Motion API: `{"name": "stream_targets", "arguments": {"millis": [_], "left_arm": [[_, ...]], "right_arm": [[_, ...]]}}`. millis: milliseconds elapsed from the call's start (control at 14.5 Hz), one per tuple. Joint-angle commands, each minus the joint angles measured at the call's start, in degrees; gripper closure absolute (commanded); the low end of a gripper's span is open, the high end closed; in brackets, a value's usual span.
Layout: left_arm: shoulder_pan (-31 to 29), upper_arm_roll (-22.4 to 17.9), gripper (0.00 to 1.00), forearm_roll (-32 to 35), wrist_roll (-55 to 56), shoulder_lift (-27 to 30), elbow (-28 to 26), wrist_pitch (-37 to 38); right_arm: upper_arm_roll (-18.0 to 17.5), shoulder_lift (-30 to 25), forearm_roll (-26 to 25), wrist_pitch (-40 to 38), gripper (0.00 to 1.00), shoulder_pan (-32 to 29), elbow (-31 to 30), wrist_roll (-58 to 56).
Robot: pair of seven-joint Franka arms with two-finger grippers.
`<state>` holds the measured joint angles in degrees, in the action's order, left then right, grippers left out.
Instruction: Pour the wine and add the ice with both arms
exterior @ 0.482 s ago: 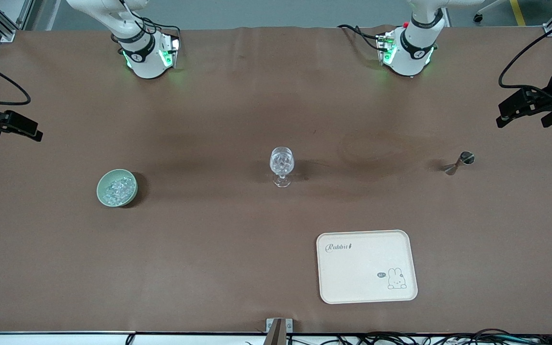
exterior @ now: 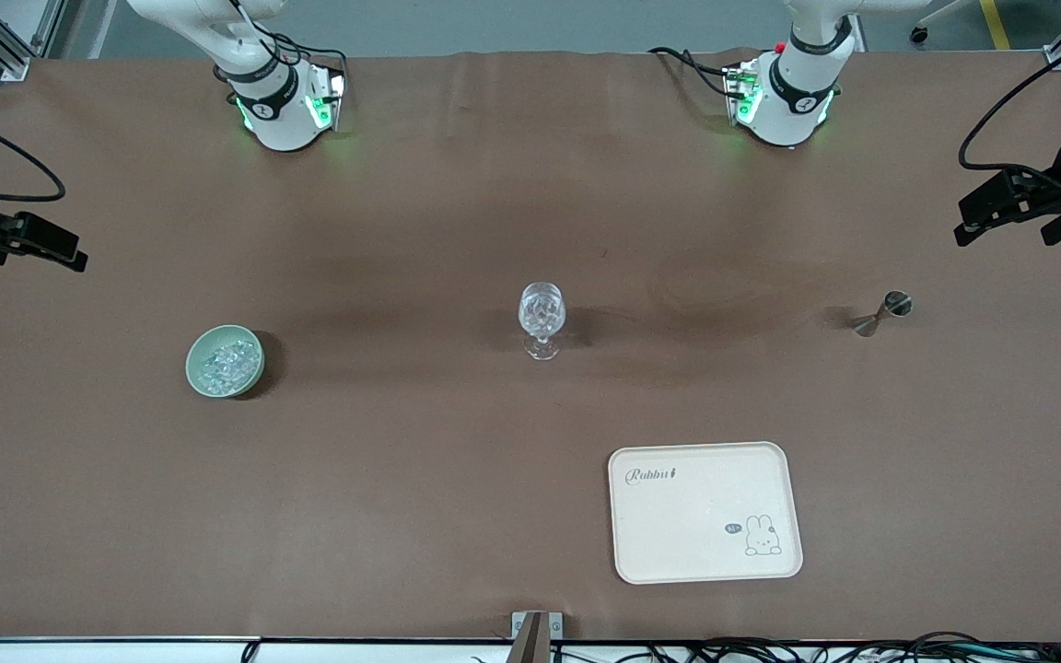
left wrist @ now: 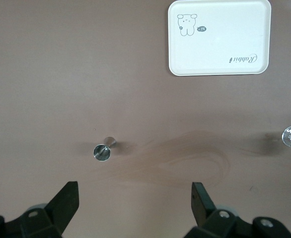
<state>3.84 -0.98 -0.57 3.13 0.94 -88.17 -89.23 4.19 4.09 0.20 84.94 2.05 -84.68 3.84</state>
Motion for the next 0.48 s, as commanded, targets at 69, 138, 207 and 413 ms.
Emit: {"name": "stream_targets", "arguments": {"millis": [69,138,207,413], "left_arm": [[-0.23,-3.66,0.00,-0.39,4.07,-0.50,0.19,0.10],[-0.32,-5.33,0.00,-1.18,4.95,-0.68,0.19,0.10],[-0.32,-7.87,0.00,-1.98,6.35,-1.29,0.10,0.19],[-0.23,-15.16,0.00,-4.69,10.40,-3.74,0.10,0.80]], "right_arm": [[-0.32,-1.89,-0.56,0.75,0.00,0.41,-2.33,1.17],[-0.23,-1.89,-0.56,1.27,0.00,0.94,-3.64,1.17],[-0.23,-1.89,-0.56,2.93,0.00,1.20,-5.30,1.17],[-0.14,-1.89,-0.56,11.79,0.00,0.94,-14.16,1.08]]}}
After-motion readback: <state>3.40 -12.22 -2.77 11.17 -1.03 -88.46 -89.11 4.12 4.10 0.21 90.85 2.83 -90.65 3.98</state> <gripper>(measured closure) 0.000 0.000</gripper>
